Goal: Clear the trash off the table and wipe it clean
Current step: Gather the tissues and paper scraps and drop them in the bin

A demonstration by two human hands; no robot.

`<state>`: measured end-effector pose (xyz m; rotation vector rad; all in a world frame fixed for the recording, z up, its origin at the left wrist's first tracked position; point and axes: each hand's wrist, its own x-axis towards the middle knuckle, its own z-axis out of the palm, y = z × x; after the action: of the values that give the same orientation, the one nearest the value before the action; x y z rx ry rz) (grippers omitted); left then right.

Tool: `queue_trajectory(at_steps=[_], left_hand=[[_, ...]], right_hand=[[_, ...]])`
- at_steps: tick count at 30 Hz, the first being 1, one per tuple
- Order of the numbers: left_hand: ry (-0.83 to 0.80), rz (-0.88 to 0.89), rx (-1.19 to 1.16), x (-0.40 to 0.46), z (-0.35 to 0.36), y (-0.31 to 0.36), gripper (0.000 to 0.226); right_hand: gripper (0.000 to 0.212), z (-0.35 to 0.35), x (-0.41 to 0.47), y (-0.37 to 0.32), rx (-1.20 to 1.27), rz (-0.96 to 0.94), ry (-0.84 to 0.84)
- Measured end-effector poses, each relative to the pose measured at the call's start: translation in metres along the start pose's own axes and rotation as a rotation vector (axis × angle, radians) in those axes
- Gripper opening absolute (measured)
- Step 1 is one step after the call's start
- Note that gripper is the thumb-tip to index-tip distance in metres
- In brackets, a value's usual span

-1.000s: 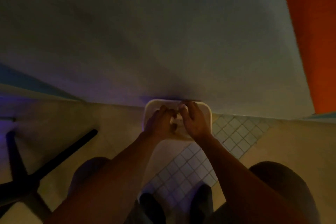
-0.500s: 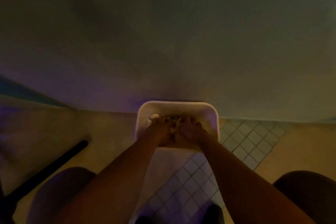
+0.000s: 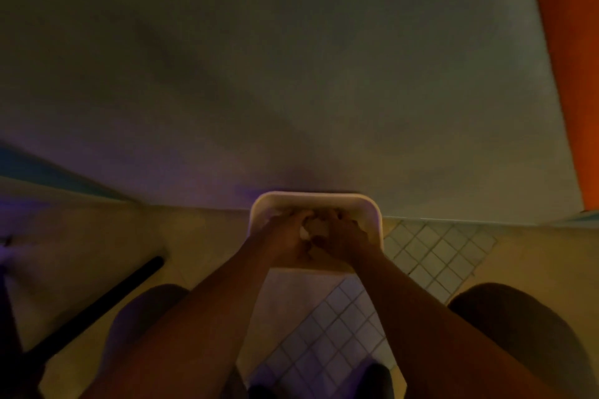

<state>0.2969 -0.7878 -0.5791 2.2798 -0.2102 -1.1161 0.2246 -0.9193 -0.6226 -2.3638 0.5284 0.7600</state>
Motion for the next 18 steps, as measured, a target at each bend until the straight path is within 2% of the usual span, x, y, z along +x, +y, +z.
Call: queue_trajectory(at_steps=[2, 4, 5, 7, 8, 12, 18], left_hand=[[-0.007, 0.013, -0.147, -0.014, -0.001, 0.006, 0.02], [0.033, 0.065, 0.02, -0.042, -0.012, 0.023, 0.015], [0.078, 0.09, 0.164, -0.052, -0.02, 0.026, 0.022], [0.016, 0.134, 0.443, -0.068, -0.031, 0.024, 0.058], [0.006, 0.141, 0.511, -0.081, -0.039, 0.026, 0.066], [0.056, 0.118, 0.513, -0.15, -0.067, 0.058, 0.067], [0.121, 0.096, 0.445, -0.251, -0.119, 0.106, 0.064]], right_hand=[[0.069, -0.016, -0.016, -0.008, 0.02, 0.019, 0.052], [0.069, -0.034, -0.031, -0.016, 0.025, 0.029, 0.092], [0.068, -0.04, -0.04, -0.019, 0.024, 0.029, 0.102], [0.064, -0.061, -0.064, -0.03, 0.023, 0.029, 0.07], [0.062, -0.071, -0.077, -0.036, 0.027, 0.027, 0.053], [0.056, -0.119, -0.14, -0.065, 0.054, 0.015, 0.015], [0.04, -0.192, -0.231, -0.109, 0.138, -0.027, 0.118]])
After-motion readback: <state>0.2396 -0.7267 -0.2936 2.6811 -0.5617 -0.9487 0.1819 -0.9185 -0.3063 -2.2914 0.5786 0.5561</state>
